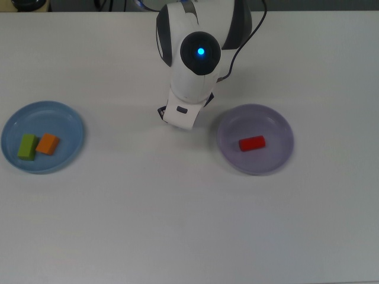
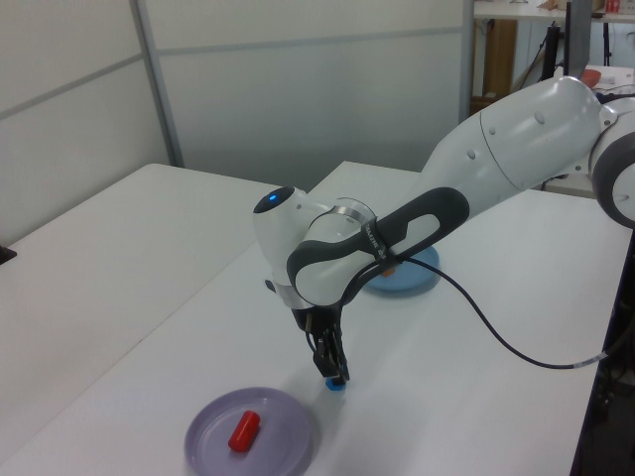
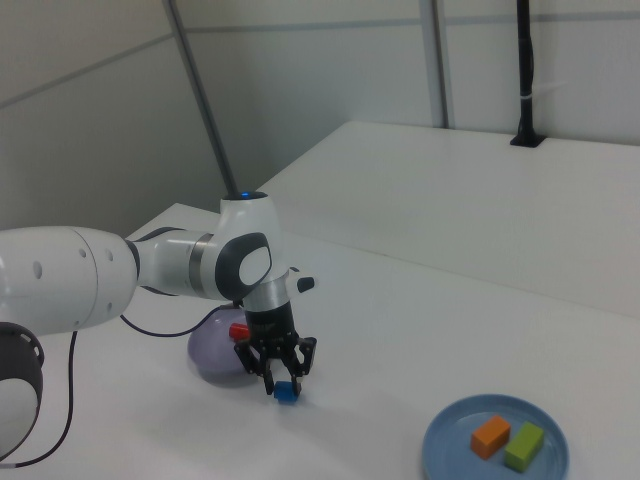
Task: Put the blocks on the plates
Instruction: 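Grasp the blue block with the gripper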
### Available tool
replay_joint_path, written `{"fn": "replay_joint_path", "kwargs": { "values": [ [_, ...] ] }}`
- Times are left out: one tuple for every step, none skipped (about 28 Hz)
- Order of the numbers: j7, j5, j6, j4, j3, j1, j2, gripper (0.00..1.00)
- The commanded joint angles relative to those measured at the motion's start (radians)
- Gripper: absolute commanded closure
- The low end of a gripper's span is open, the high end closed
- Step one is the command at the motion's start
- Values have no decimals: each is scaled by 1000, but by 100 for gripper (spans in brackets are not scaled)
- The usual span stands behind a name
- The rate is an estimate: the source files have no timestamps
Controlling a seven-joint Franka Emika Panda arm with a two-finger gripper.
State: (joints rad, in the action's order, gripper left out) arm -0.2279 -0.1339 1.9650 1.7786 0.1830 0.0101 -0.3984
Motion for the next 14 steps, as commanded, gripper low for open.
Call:
{"fn": "replay_joint_path", "kwargs": {
  "values": [
    [-25, -6, -5, 22, -4, -4, 30, 75],
    [-25, -6, -6, 21, -4, -4, 32, 78],
    [-25, -6, -8, 21, -4, -4, 36, 78],
    [-24, -4, -9, 21, -4, -2, 42, 78],
    [-24, -4, -14, 19, -2, -1, 47, 78],
    [-25, -1, -23, 16, -2, -1, 53, 78],
    [-25, 2, -29, 12, -2, -1, 64, 78],
    [-24, 11, -37, -7, 0, -1, 78, 78],
    [-21, 16, -40, -11, 3, -2, 82, 78],
    [-21, 20, -46, -16, 4, -2, 87, 78],
    [-18, 23, -49, -22, 6, -2, 95, 78],
    [-13, 28, -51, -27, 7, -5, 99, 78],
    [-8, 40, -49, -36, 24, -8, 101, 78],
    [-5, 46, -49, -44, 36, -12, 99, 78]
  ]
}}
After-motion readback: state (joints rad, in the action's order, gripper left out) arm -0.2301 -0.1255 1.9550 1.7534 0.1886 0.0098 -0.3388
